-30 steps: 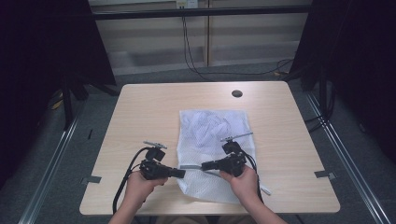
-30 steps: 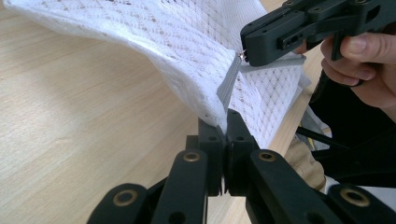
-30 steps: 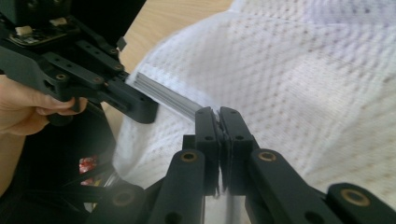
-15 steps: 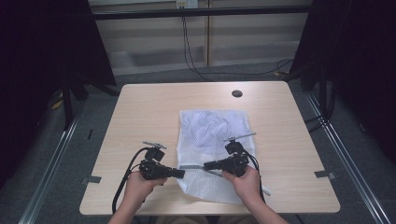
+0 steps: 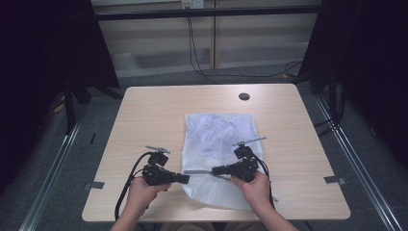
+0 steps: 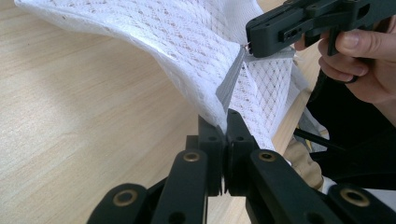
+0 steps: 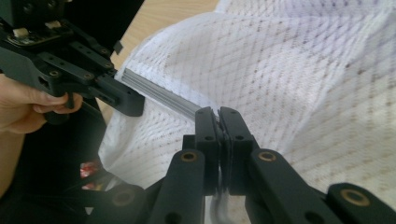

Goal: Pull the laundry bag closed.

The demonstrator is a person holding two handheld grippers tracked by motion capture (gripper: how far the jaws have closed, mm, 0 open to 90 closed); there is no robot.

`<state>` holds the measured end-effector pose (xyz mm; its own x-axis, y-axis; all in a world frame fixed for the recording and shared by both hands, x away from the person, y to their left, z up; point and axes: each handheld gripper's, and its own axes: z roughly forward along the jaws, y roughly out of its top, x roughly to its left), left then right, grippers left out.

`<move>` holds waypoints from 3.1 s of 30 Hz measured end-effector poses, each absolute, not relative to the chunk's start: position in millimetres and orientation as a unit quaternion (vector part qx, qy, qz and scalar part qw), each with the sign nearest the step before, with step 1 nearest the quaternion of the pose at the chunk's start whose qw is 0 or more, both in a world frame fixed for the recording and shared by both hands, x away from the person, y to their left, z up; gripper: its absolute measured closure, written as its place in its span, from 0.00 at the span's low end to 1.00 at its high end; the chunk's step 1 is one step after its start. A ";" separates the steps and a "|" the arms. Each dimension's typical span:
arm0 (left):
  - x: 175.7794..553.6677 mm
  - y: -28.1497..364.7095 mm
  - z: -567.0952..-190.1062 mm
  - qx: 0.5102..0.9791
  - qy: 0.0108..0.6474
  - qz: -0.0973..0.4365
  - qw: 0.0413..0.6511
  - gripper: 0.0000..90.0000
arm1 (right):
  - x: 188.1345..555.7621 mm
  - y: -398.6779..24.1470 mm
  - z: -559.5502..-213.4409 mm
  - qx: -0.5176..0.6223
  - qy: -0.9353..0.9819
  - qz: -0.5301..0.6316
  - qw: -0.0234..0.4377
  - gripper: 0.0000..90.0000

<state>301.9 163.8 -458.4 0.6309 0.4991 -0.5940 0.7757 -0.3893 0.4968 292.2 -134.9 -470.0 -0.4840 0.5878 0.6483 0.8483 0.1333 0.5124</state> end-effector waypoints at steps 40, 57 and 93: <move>301.0 164.7 -458.5 0.814 0.400 -0.175 0.385 0.98 | 289.3 -147.0 -473.5 -0.492 -0.737 -0.439 0.147 0.97; 300.8 165.0 -459.4 0.813 0.400 -0.176 0.384 0.98 | 288.5 -155.8 -474.2 -0.496 -0.733 -0.440 0.153 0.97; 302.9 172.8 -459.5 0.811 0.405 -0.173 0.384 0.98 | 287.1 -184.9 -477.6 -0.513 -0.725 -0.439 0.138 0.97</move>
<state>302.9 172.8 -459.5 0.6124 0.5238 -0.5922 0.7900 -0.3766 0.4838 287.1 -184.9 -477.6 -0.4356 0.6223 0.6504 0.8646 0.0882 0.4946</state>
